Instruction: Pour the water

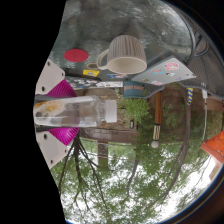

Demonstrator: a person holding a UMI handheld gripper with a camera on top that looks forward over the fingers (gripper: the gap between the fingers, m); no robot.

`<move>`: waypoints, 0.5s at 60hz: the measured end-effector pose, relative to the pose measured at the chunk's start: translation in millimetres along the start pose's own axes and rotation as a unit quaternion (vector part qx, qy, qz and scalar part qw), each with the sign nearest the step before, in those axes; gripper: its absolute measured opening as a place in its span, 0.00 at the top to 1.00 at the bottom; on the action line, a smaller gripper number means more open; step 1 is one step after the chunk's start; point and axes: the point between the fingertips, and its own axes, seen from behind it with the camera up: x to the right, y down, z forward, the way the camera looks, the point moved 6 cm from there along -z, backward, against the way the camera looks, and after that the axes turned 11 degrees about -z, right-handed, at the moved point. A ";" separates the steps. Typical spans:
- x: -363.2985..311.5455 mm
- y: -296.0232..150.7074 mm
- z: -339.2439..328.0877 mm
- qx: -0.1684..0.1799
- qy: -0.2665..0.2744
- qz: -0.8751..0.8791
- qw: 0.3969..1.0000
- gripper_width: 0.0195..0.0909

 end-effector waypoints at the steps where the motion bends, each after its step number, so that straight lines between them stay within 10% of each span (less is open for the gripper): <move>1: 0.6 -3.5 2.0 0.004 0.003 -0.033 0.999 0.76; 30: 17.5 -39.9 38.9 0.090 0.030 -0.422 0.902 0.76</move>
